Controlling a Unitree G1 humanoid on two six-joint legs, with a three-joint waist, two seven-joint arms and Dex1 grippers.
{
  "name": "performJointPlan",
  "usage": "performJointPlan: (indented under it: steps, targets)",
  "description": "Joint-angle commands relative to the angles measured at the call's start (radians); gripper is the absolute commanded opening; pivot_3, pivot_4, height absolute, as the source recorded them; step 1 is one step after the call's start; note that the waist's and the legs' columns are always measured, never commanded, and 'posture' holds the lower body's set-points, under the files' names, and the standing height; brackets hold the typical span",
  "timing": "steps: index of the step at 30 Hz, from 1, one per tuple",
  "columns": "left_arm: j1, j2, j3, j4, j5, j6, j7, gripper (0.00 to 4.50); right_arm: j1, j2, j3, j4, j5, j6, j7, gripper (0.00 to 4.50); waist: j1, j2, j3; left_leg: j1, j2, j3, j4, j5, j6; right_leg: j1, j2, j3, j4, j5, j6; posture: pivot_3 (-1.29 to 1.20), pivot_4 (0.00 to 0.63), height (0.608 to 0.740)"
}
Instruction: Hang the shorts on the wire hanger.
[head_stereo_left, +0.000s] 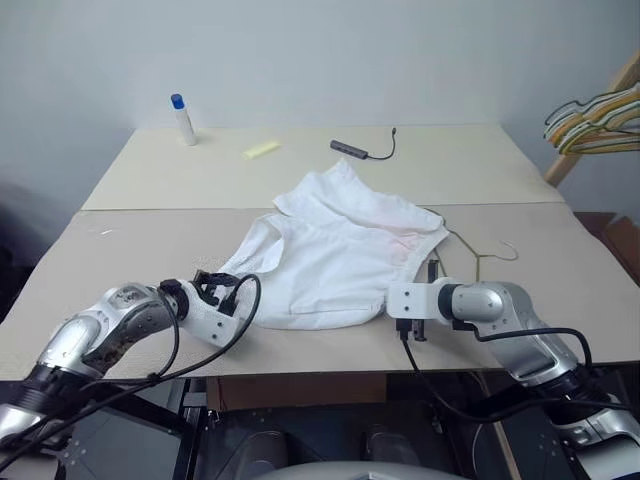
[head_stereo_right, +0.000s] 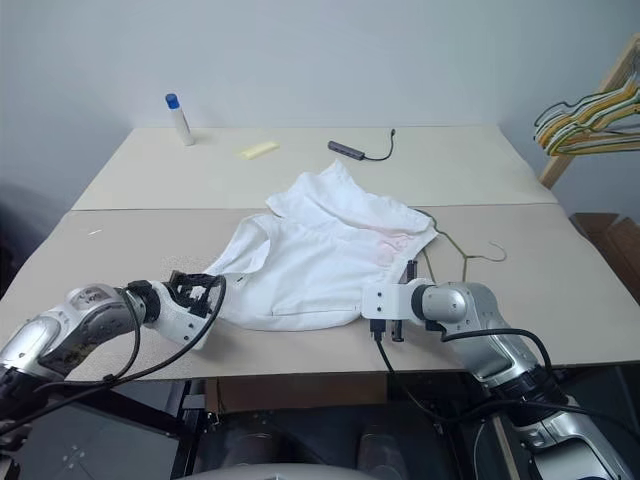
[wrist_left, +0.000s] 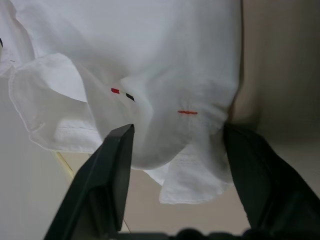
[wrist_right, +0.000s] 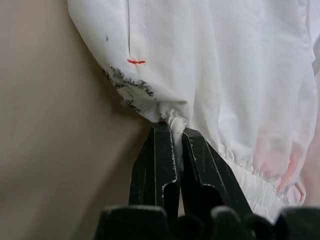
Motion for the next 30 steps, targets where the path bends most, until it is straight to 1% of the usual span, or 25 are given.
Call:
performJointPlan:
  steps: [1, 7, 10, 12, 14, 16, 17, 19, 22, 26, 30]
  targets:
    - [-0.002, 0.004, -0.020, 0.015, 0.007, 0.000, 0.000, 1.91, -0.016, -0.013, -0.035, -0.036, 0.005, -0.001, 0.002, 0.00, 0.002, 0.000, 0.000, 0.000, 0.000, 0.000, 0.000, 0.000, 0.000, 0.000, 0.000, 0.000, 0.000, 0.000, 0.000, 0.04, 0.000, 0.740]
    - [0.004, 0.029, -0.017, 0.026, -0.005, -0.018, 0.003, 0.02, -0.016, -0.014, -0.037, -0.037, 0.008, -0.001, 0.000, 0.00, -0.001, 0.000, 0.000, -0.001, 0.000, 0.000, 0.000, 0.000, 0.000, -0.001, 0.000, 0.000, 0.000, 0.000, 0.000, 0.04, 0.000, 0.740]
    - [0.017, 0.055, 0.000, 0.026, -0.052, 0.001, -0.046, 0.02, -0.015, -0.033, -0.053, -0.045, 0.021, -0.017, 0.008, 0.00, -0.004, 0.000, 0.000, -0.001, 0.000, 0.000, 0.000, 0.000, 0.000, -0.001, 0.000, 0.000, 0.000, 0.000, 0.000, 0.04, 0.000, 0.740]
    - [0.043, 0.082, 0.019, 0.005, -0.150, 0.036, -0.134, 0.02, -0.009, -0.077, -0.081, -0.061, 0.052, -0.064, 0.031, 0.00, -0.006, 0.000, 0.000, -0.002, 0.000, 0.000, 0.000, 0.000, 0.000, -0.001, 0.000, 0.000, 0.000, 0.000, 0.000, 0.03, 0.000, 0.740]
    - [0.084, 0.125, 0.044, -0.051, -0.325, 0.088, -0.270, 0.02, 0.001, -0.150, -0.128, -0.088, 0.148, -0.146, 0.112, 0.00, -0.010, 0.000, 0.001, -0.002, 0.000, 0.000, 0.000, 0.000, 0.000, -0.002, 0.000, 0.000, 0.000, 0.000, 0.000, 0.02, 0.000, 0.740]
    - [0.126, 0.153, 0.077, -0.117, -0.477, 0.145, -0.358, 0.02, 0.012, -0.224, -0.174, -0.100, 0.254, -0.251, 0.195, 0.00, -0.014, 0.000, 0.001, -0.002, 0.001, 0.001, -0.001, -0.001, 0.002, -0.002, -0.001, 0.001, 0.000, -0.001, 0.001, 0.02, 0.000, 0.740]
    - [0.151, 0.172, 0.094, -0.154, -0.579, 0.166, -0.416, 0.02, 0.015, -0.258, -0.196, -0.106, 0.315, -0.289, 0.247, 0.00, -0.017, -0.001, 0.001, -0.002, 0.001, 0.001, 0.000, -0.001, 0.002, -0.002, -0.001, 0.000, 0.000, -0.001, 0.001, 0.02, 0.000, 0.740]
    - [0.194, 0.202, 0.128, -0.223, -0.700, 0.223, -0.483, 0.02, 0.009, -0.302, -0.218, -0.110, 0.392, -0.324, 0.314, 0.00, -0.021, -0.002, 0.002, -0.002, 0.002, 0.001, -0.001, -0.002, 0.002, -0.002, -0.001, 0.000, -0.001, -0.002, 0.001, 0.02, 0.000, 0.740]
    - [0.222, 0.204, 0.157, -0.263, -0.752, 0.261, -0.493, 0.02, -0.020, -0.303, -0.210, -0.075, 0.409, -0.354, 0.335, 0.00, -0.023, -0.002, 0.002, 0.000, 0.002, 0.001, 0.000, -0.002, 0.002, -0.001, 0.000, 0.000, 0.000, -0.002, 0.001, 0.03, 0.000, 0.740]
    - [0.238, 0.185, 0.170, -0.278, -0.729, 0.288, -0.462, 0.02, -0.043, -0.278, -0.190, -0.029, 0.365, -0.390, 0.317, 0.00, -0.024, -0.002, 0.002, 0.001, 0.001, 0.001, 0.000, -0.001, 0.002, 0.000, 0.000, 0.000, 0.000, -0.002, 0.001, 0.03, 0.000, 0.740]
    - [0.262, 0.166, 0.175, -0.315, -0.745, 0.330, -0.453, 0.02, -0.040, -0.278, -0.182, -0.005, 0.353, -0.403, 0.323, 0.00, -0.024, -0.002, 0.002, -0.001, 0.001, 0.001, 0.000, -0.001, 0.002, -0.002, 0.000, 0.001, 0.000, -0.002, 0.001, 0.03, 0.000, 0.740]
